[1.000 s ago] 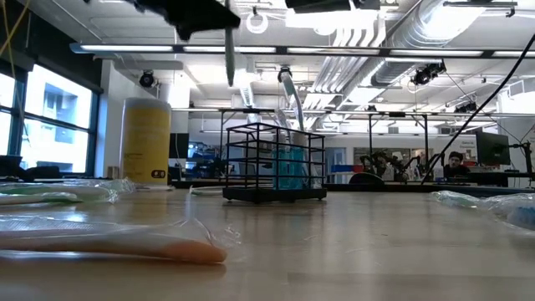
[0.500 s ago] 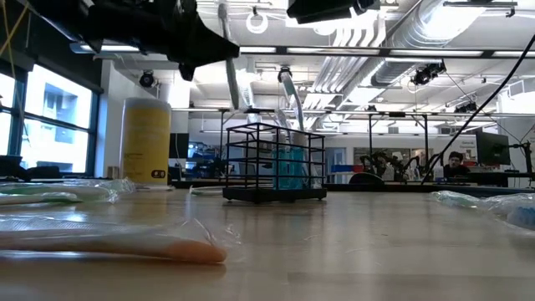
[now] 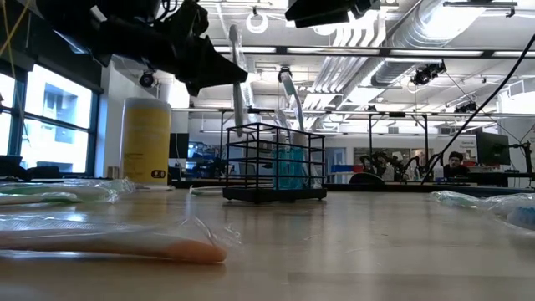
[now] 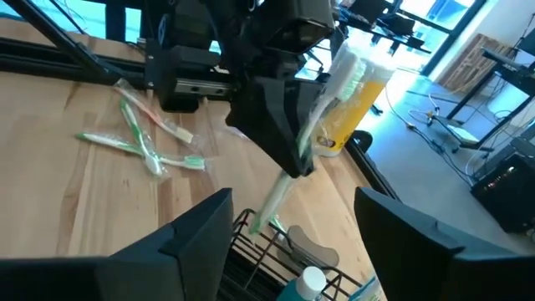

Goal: Pick & Place toothbrushing station
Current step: Put the green toothbrush into the wire organizer

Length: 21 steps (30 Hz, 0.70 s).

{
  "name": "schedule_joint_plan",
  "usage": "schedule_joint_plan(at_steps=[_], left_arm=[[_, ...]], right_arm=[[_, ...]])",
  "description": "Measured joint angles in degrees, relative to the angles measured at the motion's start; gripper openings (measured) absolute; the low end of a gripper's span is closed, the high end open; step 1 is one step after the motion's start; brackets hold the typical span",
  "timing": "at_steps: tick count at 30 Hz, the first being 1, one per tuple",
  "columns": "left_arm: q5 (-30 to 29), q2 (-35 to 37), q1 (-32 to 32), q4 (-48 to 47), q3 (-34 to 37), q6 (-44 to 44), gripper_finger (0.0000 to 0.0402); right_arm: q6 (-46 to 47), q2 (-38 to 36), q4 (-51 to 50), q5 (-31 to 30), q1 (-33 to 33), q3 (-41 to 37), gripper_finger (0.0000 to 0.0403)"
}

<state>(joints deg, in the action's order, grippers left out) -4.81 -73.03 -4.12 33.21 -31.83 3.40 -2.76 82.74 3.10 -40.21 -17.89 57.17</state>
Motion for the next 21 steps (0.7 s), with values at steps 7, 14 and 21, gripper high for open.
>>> schedule_joint_plan(at_steps=[7,14,21], left_arm=[[-0.09,-3.12,0.02,1.56,-0.09,-1.68,0.0015],[-0.07,-7.40,0.02,4.01,-0.03,-1.86,0.0015],[0.21,-10.55,0.02,6.31,-0.04,-2.21,0.0015]], right_arm=[[0.22,0.04,-1.56,-0.02,0.02,0.00,0.0243],[0.22,0.04,-1.59,-0.05,0.02,0.00,0.0243],[0.22,0.07,-1.62,-0.09,0.02,0.00,0.0243]])
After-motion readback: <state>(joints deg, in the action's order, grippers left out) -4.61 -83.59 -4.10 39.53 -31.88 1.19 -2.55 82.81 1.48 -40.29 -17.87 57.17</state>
